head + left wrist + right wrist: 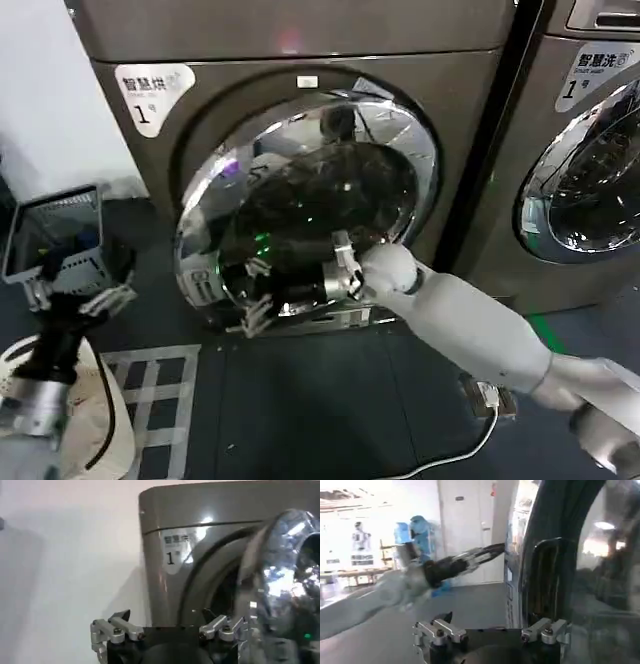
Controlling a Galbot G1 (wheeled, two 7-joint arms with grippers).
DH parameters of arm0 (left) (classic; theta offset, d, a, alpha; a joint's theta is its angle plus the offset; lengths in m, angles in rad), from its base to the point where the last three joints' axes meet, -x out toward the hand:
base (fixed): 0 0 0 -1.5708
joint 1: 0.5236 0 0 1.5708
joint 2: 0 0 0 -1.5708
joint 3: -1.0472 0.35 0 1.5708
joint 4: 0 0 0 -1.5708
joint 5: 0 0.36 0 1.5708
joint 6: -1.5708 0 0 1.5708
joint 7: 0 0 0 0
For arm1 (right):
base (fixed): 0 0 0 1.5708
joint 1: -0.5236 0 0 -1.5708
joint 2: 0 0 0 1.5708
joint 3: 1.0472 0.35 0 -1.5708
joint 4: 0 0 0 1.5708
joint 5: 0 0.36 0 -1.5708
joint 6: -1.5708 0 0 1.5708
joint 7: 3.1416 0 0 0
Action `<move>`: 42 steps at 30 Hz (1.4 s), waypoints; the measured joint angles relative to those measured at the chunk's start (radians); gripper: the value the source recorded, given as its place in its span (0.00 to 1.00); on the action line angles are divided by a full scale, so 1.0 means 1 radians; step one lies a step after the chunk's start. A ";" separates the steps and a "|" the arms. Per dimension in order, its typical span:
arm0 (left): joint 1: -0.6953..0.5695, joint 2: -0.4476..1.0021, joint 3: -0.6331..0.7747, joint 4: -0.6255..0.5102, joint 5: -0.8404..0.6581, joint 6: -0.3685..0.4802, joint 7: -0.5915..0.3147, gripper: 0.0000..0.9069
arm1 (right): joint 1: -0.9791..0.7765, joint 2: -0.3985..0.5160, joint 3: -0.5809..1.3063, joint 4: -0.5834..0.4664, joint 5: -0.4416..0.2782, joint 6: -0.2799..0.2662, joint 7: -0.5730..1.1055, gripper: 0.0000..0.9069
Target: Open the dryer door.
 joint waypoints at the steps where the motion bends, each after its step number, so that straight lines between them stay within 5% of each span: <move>1: -0.001 0.012 -0.003 0.008 -0.007 -0.011 0.018 1.00 | -0.002 -0.013 0.000 0.006 0.006 0.003 -0.027 1.00; 8: -0.012 0.110 0.008 0.064 -0.077 -0.027 0.142 1.00 | -0.026 -0.077 0.011 0.045 0.012 0.016 -0.128 1.00; 28: -0.127 0.462 0.215 0.207 -0.153 -0.106 0.311 1.00 | -0.158 -0.295 0.127 0.149 0.012 0.048 -0.378 1.00; 42: -0.339 0.571 0.517 0.259 -0.050 -0.186 0.395 1.00 | -0.366 -0.479 0.344 0.234 0.023 0.057 -0.495 1.00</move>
